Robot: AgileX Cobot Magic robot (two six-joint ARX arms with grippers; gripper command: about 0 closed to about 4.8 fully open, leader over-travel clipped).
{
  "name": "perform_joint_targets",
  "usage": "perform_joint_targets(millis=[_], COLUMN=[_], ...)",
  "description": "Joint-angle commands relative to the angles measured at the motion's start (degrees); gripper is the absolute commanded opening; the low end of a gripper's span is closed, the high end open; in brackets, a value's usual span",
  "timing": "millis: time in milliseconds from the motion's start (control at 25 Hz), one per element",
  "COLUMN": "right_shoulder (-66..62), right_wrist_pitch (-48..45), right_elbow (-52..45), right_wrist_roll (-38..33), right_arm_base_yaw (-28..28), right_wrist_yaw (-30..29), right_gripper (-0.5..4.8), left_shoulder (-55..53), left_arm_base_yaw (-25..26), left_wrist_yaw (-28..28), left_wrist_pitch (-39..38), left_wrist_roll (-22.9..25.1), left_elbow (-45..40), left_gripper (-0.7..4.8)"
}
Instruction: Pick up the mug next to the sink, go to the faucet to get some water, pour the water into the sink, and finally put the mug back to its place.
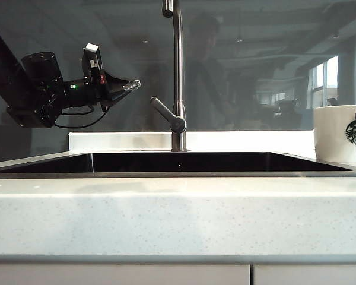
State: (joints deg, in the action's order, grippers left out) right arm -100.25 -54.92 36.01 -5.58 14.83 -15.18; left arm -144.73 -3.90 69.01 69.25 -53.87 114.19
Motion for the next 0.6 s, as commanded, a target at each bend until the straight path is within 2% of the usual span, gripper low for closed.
perform_joint_targets(millis=[40,280,400,601], right_shoulder=[0.7,1.8,3.6,9.2], right_wrist_pitch=[-0.2,-0.2,-0.2,-0.2], right_elbow=[0.2,-0.6,-2.2,-7.9], right_wrist_roll=[-0.3,-0.7,-0.7,-1.5], right_arm_base_yaw=[0.3,1.4,2.6,3.9], right_wrist_yaw=[-0.1,0.0,0.0,-0.2], right_gripper=[1.26,1.32,1.60,1.60], left_shoulder=[0.3,0.3,0.3,0.3], left_arm_base_yaw=[0.0,0.0,0.1,0.3], left_wrist_yaw=[0.5,1.7,1.8,1.7], left_wrist_pitch=[0.7,0.7,0.7,0.7], left_wrist_roll=[-0.1,-0.1,-0.1,0.5], left_elbow=[0.1,0.1,0.1,0.1], left_gripper=[-0.05,-0.05,-0.05,-0.05])
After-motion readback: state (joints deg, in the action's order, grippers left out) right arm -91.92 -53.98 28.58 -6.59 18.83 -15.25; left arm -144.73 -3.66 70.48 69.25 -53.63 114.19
